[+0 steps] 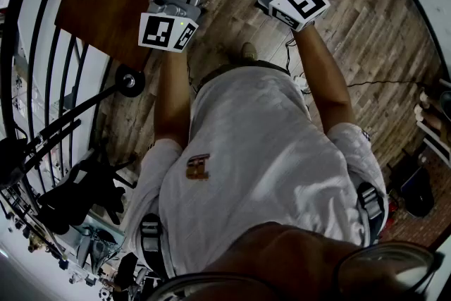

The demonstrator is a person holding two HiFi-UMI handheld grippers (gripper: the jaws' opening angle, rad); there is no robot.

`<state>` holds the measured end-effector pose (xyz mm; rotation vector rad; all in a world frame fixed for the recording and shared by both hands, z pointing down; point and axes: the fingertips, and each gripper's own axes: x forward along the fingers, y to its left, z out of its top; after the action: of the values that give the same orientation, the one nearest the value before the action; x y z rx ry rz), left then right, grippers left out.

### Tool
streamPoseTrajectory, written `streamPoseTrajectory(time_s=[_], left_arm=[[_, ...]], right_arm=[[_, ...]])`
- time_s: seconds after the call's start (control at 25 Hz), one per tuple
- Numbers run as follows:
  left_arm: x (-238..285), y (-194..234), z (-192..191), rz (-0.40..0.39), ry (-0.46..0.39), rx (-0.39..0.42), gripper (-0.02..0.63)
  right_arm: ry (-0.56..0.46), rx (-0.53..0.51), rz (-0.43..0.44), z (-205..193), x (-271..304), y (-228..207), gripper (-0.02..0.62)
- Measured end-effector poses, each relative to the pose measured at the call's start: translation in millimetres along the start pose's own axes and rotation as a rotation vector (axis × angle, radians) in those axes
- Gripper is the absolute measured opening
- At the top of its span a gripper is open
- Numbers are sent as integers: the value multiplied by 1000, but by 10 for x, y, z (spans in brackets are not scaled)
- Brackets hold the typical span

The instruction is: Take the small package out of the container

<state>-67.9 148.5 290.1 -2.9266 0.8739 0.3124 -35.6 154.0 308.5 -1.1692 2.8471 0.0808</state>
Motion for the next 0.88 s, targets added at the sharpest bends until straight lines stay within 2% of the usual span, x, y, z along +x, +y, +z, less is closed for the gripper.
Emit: streamPoseTrajectory(time_s=[0.88], left_arm=[[623,157,-190,94,29,53,18]], right_arm=[[-35,4,97,29,-1,-746,32]])
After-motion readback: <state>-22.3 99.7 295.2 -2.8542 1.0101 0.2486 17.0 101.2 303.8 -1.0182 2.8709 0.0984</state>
